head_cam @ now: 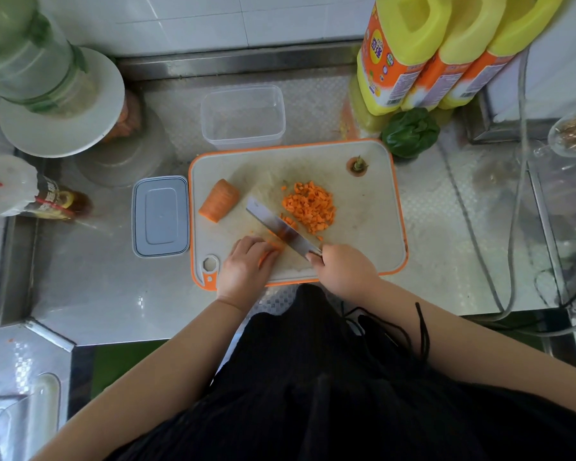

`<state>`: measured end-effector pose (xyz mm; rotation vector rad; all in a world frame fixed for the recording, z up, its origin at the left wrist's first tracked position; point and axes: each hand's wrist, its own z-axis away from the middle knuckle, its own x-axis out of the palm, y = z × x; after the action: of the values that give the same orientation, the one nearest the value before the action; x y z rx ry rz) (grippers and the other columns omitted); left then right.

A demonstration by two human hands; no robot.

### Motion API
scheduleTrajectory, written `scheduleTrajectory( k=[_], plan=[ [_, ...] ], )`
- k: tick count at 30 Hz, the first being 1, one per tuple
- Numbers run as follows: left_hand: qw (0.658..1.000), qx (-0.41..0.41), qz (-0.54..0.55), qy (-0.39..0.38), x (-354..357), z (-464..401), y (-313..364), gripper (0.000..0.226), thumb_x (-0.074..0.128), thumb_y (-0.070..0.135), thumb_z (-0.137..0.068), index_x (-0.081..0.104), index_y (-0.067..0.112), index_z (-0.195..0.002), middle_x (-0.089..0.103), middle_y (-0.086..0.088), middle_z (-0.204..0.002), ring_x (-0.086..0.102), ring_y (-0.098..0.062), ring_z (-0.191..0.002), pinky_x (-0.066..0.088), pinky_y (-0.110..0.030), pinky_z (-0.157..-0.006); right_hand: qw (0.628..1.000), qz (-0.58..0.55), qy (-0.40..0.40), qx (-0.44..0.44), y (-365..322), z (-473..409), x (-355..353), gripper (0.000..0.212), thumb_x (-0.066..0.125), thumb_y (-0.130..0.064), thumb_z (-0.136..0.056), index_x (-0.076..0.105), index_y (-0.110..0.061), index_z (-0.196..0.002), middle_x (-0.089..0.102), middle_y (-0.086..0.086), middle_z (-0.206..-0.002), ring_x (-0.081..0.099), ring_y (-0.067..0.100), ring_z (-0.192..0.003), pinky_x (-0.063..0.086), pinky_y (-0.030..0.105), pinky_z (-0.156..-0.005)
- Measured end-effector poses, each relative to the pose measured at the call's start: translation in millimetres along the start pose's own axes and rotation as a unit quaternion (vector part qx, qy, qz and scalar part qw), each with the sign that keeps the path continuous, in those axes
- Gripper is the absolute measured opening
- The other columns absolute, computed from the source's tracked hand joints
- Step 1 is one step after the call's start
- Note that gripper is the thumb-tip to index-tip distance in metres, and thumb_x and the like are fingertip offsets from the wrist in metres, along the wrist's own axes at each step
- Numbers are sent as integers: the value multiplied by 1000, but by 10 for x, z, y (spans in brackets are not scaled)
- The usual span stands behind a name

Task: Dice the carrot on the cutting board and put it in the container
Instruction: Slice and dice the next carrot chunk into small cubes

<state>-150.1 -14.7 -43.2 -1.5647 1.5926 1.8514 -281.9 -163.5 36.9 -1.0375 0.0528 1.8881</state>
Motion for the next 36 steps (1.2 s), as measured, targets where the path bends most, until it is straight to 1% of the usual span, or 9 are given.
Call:
scheduleTrajectory(
  k=[3, 8, 13, 16, 20, 24, 27, 31, 36],
  plan=[
    [1000, 22, -19, -13, 11, 48, -5, 24, 56, 28, -91, 71, 9, -90, 62, -5, -94, 58, -24, -87, 54, -36, -66, 999, 30, 4, -21, -44, 77, 14, 32, 34, -37, -103, 47, -11, -88, 48, 3, -75, 56, 28, -77, 41, 34, -62],
    [999, 21, -26, -16, 59, 33, -31, 25, 55, 26, -89, 70, 7, -83, 64, -7, -91, 60, -28, -83, 55, -40, -62, 998, 57, -11, -19, -115, 97, 50, 27, 34, -35, -102, 42, -16, -85, 44, -1, -69, 51, 24, -71, 40, 34, -62],
    [999, 18, -20, -25, 50, 24, -29, 27, 54, 28, -89, 72, 8, -85, 65, -6, -91, 61, -26, -84, 56, -37, -66, 994, 99, -46, 9, -201, 42, 11, 16, 47, -19, -97, 55, -12, -86, 48, 0, -68, 56, 25, -73, 42, 32, -62],
    [999, 17, -20, -29, 59, 34, -43, 28, 54, 29, -91, 73, 8, -87, 66, -6, -92, 62, -27, -85, 56, -38, -68, 994, 90, -58, 22, -238, -20, 50, 16, 47, -14, -95, 60, -12, -86, 50, 0, -67, 58, 26, -75, 44, 32, -64],
    [999, 18, -23, -24, 70, 48, -40, 30, 53, 29, -92, 74, 9, -91, 67, -5, -94, 63, -27, -87, 56, -37, -68, 998, 63, -24, 3, -210, 8, 163, 22, 43, -27, -100, 53, -12, -88, 47, -1, -68, 61, 28, -80, 47, 35, -66],
    [999, 26, -29, -23, 68, 58, -46, 27, 53, 26, -93, 73, 8, -89, 65, -6, -92, 62, -27, -84, 55, -39, -67, 1000, 8, -19, 14, -145, -35, 99, 34, 39, -37, -101, 56, -8, -97, 59, 9, -86, 60, 30, -87, 42, 34, -67],
    [999, 17, -23, -30, 44, 47, -25, 27, 53, 27, -92, 73, 8, -87, 64, -6, -90, 62, -27, -84, 55, -38, -67, 999, -31, -22, 30, -85, -75, 73, 34, 41, -40, -100, 51, -10, -86, 53, 3, -73, 59, 29, -82, 38, 32, -64],
    [999, 0, -11, -45, 3, 17, -15, 29, 53, 30, -90, 72, 9, -87, 64, -5, -91, 61, -27, -85, 54, -38, -69, 1000, 9, 2, 5, -104, -10, 96, 37, 36, -40, -101, 54, -9, -93, 58, 7, -82, 60, 29, -83, 43, 33, -65],
    [999, -2, -18, -41, -24, 60, -3, 31, 52, 31, -89, 72, 7, -87, 66, -8, -93, 62, -31, -86, 55, -41, -66, 997, 59, 3, -41, -133, 81, 87, 28, 35, -37, -102, 40, -15, -85, 40, -3, -64, 48, 24, -69, 38, 33, -61]
  ],
)
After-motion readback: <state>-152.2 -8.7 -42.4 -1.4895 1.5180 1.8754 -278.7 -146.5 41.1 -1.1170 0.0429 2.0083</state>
